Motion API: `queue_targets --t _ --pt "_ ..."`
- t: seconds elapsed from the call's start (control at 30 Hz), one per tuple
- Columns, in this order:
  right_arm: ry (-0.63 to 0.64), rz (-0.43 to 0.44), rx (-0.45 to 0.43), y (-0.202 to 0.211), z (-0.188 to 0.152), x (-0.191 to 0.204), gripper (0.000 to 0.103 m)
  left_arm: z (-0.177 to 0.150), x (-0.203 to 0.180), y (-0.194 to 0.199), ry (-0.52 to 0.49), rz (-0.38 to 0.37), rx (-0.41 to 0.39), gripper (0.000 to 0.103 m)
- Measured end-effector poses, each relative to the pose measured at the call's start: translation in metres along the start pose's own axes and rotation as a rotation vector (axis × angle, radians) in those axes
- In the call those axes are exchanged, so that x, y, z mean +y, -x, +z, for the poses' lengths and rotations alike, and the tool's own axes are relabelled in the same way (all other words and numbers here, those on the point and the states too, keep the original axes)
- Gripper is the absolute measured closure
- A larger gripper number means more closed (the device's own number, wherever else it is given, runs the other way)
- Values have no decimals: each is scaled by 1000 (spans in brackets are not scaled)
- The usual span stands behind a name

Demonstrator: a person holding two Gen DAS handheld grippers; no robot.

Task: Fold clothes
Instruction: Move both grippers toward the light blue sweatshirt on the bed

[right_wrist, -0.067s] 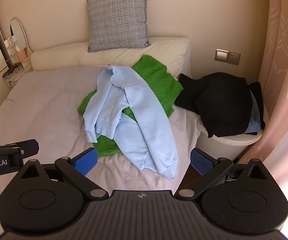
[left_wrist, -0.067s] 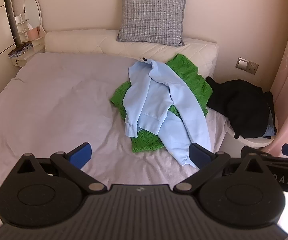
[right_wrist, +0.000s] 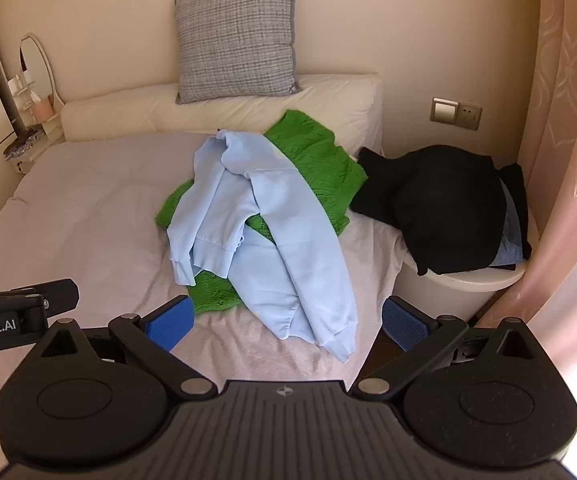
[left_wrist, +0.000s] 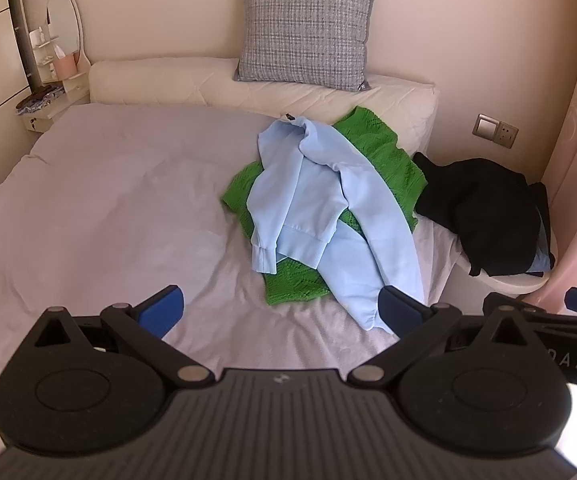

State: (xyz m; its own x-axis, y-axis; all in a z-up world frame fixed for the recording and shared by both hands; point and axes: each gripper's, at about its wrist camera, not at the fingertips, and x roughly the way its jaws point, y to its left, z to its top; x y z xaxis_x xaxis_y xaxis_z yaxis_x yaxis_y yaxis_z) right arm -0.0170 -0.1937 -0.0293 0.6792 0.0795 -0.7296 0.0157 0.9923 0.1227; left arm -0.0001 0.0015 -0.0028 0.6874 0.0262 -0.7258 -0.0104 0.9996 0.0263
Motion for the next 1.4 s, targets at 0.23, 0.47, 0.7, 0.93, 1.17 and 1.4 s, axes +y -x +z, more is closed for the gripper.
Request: queue_targets --t 0.23,0.47,0.7,0.93,1.17,1.4 --pt "3 -12 0 1 4 8 0 -6 4 -6 9 0 -4 1" --pt "8 -18 -10 -5 2 11 0 -8 14 -13 19 -6 6 1" --pt "14 -18 -5 -8 1 11 0 -6 18 -17 20 -16 25 1" --pt "19 -18 3 -16 9 13 0 -4 20 -21 14 -26 37 1" --pt "24 -18 11 -24 17 14 0 6 21 -30 22 -22 43 1" --pt "36 -15 17 -35 26 15 0 16 20 -41 35 -21 45 1"
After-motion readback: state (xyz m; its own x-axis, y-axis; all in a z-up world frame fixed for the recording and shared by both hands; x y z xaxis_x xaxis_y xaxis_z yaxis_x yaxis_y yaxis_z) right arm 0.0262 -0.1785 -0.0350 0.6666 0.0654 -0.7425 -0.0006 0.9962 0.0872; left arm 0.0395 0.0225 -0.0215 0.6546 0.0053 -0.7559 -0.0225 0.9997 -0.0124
